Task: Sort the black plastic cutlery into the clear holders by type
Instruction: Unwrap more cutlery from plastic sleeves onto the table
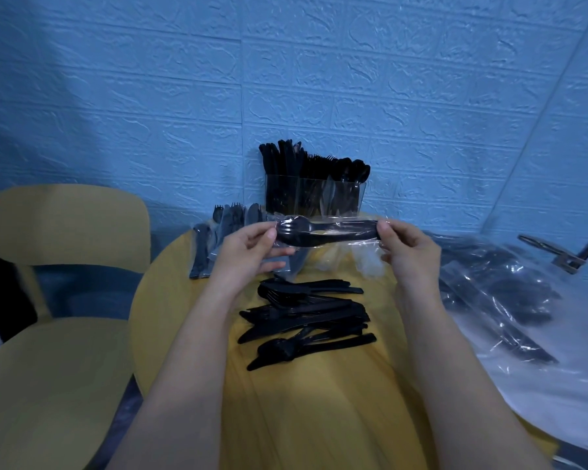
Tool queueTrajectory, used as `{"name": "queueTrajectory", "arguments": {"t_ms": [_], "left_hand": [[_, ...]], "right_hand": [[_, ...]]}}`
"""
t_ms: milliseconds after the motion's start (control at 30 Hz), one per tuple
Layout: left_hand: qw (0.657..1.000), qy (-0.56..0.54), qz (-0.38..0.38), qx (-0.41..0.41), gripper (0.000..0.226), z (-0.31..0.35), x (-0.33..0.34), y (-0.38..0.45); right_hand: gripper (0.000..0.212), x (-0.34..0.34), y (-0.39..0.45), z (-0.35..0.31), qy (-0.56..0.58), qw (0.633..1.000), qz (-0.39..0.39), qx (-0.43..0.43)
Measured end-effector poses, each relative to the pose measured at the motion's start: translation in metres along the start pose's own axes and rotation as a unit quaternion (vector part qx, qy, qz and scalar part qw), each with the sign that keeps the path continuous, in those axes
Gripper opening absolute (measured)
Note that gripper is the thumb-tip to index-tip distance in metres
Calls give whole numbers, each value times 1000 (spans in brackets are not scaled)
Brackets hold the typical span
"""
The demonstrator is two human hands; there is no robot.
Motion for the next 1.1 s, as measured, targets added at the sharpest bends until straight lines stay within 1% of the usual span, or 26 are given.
{"name": "queueTrajectory", "arguments": {"t_ms": [133, 233, 367, 433, 500, 567, 633, 733, 867, 933, 1000, 1100], "left_hand": [[1000, -12, 22, 5, 14, -3, -2, 2], [997, 7, 69, 22, 11, -6, -5, 3], [984, 72, 150, 70, 10, -9, -7, 9], [981, 77, 162, 77, 10, -10, -8, 10], [981, 76, 162, 76, 9, -10, -8, 10], [982, 64, 160, 75, 5, -10, -8, 8], [983, 28, 166, 74, 7, -10, -8, 7], [980, -20, 184, 66, 11, -9, -9, 6], [974, -56, 212, 63, 5, -9, -11, 7], [970, -66, 224, 63, 8, -9, -12, 6], [963, -84, 248, 58, 12, -10, -15, 6], [944, -131, 299, 49, 6, -11, -21, 8]], "right_hand": [[3, 1, 0, 3, -45, 999, -13, -22], [6, 3, -3, 3, -73, 996, -45, -24], [3, 4, -6, 2, -93, 990, -104, 13], [9, 4, -6, 2, -77, 987, -138, 36], [14, 4, -6, 1, -62, 985, -155, 44], [14, 3, -6, 0, -60, 988, -141, 34], [11, 2, -6, -1, -53, 991, -122, 30], [12, 4, -7, -2, -47, 989, -134, 37], [6, 6, -9, -2, -39, 987, -148, 44], [5, 6, -9, -3, -41, 988, -144, 44], [3, 4, -8, -3, -40, 989, -132, 43], [4, 3, -6, -2, -23, 992, -110, 51]]}}
Point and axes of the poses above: each hand's wrist, its own y-axis towards the middle knuckle, its own x-axis out of the palm, z = x × y, the point moved 1 cm from there along y, towards the middle knuckle, and after that the axes turned 3 degrees about z, right-handed, at the moved point
